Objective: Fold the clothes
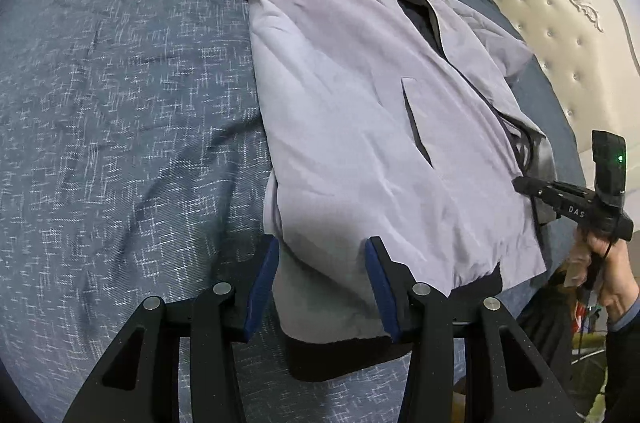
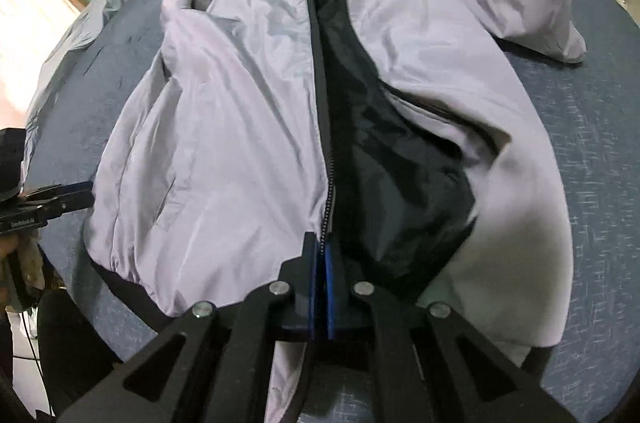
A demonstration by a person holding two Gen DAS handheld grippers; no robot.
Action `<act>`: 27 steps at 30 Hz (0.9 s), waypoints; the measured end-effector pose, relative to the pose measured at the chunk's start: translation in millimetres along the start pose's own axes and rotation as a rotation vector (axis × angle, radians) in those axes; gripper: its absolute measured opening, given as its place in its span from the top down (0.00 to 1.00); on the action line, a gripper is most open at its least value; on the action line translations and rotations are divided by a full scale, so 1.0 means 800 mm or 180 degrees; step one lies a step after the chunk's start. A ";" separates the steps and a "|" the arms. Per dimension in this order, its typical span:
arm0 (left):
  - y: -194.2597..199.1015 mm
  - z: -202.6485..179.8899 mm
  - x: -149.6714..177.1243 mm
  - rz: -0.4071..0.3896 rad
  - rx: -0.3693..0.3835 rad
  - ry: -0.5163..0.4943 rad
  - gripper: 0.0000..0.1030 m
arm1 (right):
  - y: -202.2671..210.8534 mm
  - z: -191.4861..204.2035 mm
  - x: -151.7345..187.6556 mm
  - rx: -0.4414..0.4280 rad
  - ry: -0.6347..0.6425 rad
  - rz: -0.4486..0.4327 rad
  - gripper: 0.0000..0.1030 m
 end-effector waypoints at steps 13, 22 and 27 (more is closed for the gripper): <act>-0.021 0.004 0.002 0.0111 0.0102 0.0027 0.93 | -0.008 0.011 -0.012 -0.0179 -0.0015 -0.0030 0.95; 0.060 0.020 -0.007 -0.0220 0.0122 -0.0094 0.98 | 0.013 0.038 -0.028 -0.0295 0.0109 -0.0163 0.95; 0.062 0.068 -0.002 -0.0196 0.0042 0.0211 0.99 | -0.002 0.061 -0.025 -0.0402 0.0182 -0.0079 0.95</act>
Point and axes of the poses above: each gripper's, at about its wrist camera, not at the fingertips, and y roughly against the way its jaws point, z to its left, x to its underside, the point moved 7 cm from there along -y, roughly the way its jaws point, and after that the axes turned 5 degrees about -x, right-handed, at the moved point
